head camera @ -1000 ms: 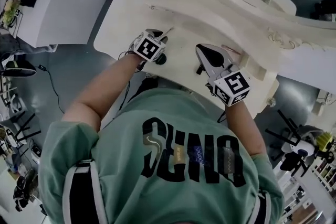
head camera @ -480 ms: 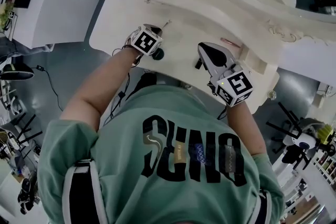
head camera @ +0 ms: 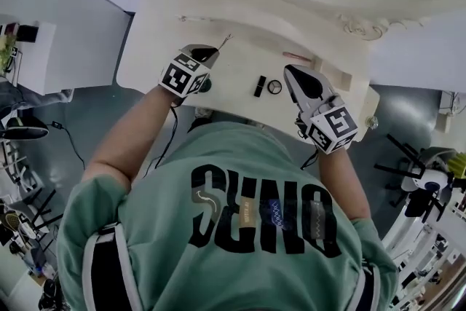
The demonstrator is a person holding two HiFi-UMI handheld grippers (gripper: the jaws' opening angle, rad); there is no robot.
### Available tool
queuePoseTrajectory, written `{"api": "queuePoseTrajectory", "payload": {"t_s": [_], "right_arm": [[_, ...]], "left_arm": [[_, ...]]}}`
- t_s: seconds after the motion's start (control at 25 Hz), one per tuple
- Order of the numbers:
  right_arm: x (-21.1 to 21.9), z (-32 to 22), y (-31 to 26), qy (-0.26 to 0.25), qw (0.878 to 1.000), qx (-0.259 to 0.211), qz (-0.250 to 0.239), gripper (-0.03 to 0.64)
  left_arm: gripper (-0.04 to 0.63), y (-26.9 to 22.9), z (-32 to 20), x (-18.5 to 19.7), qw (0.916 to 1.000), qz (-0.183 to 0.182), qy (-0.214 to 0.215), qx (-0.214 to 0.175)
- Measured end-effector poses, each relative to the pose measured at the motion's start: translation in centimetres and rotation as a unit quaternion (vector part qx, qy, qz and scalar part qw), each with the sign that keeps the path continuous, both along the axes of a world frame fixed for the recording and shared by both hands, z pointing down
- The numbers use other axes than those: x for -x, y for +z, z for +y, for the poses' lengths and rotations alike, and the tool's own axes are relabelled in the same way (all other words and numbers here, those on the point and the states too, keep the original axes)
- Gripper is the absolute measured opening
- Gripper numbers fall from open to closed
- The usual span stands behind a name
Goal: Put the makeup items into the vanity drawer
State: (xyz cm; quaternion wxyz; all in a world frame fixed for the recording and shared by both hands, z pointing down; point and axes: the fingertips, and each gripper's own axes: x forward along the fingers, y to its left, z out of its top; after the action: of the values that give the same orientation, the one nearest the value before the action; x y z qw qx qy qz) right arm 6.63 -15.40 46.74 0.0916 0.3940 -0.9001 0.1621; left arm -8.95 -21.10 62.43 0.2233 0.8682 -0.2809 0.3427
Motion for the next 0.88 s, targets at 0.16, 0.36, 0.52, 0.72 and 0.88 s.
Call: {"api": "queuePoseTrajectory", "payload": {"t_s": [0.16,0.36,0.52,0.72,0.88], "right_arm": [[-4.2,0.1,-3.7,0.042,0.998,-0.037,-0.012,0.011],[-9.2,0.8,-8.7,0.082,0.993,-0.085,-0.026,0.011],[-11.7,1.4,-11.7,0.096,0.988,-0.117,-0.028,0.011],[-13.1,1.6,-12.9,0.101,0.986,-0.132,-0.028,0.011],[-13.1,1.3,-13.2,0.099,0.985,-0.135,-0.030,0.011]], "left_arm": [[0.008,-7.7,0.9,-3.7,0.9967,0.065,0.026,-0.041],[0.008,-15.6,1.6,-7.4,0.9870,0.129,0.045,-0.085],[0.008,-20.7,1.2,-8.9,0.9773,0.172,0.045,-0.115],[0.008,-23.7,1.2,-9.8,0.9698,0.201,0.044,-0.132],[0.008,-24.2,1.2,-9.8,0.9684,0.205,0.042,-0.136]]}}
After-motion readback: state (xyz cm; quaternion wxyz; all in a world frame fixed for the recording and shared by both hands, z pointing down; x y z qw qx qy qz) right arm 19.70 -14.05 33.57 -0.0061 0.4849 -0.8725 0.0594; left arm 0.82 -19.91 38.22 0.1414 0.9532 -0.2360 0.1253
